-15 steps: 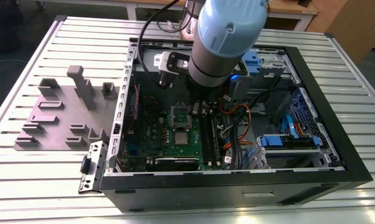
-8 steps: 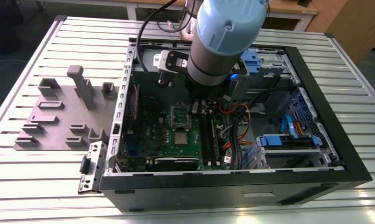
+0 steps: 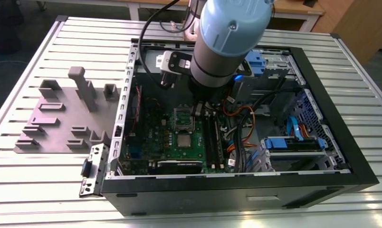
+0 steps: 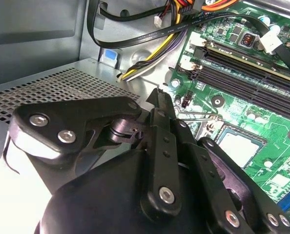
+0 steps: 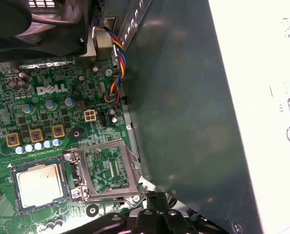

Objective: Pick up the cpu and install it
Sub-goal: 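Close the cpu cover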

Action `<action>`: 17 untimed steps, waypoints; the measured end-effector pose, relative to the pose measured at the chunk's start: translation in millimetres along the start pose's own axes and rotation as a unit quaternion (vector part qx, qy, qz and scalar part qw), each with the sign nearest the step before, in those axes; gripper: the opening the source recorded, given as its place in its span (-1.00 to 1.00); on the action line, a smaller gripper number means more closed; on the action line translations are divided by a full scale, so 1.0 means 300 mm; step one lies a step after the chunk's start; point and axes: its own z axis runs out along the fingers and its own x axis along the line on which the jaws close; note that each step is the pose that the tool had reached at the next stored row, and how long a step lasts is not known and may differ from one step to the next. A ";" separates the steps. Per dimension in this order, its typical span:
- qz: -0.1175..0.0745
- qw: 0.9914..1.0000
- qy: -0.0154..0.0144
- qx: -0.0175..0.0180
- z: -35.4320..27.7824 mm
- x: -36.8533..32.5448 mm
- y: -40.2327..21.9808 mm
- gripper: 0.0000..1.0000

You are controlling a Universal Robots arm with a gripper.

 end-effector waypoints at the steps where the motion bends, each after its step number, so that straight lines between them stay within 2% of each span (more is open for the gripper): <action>1: 0.000 1.000 0.000 0.000 0.000 0.001 -0.001 -0.79; 17: 0.000 1.000 0.000 0.000 -0.013 0.009 -0.003 -0.79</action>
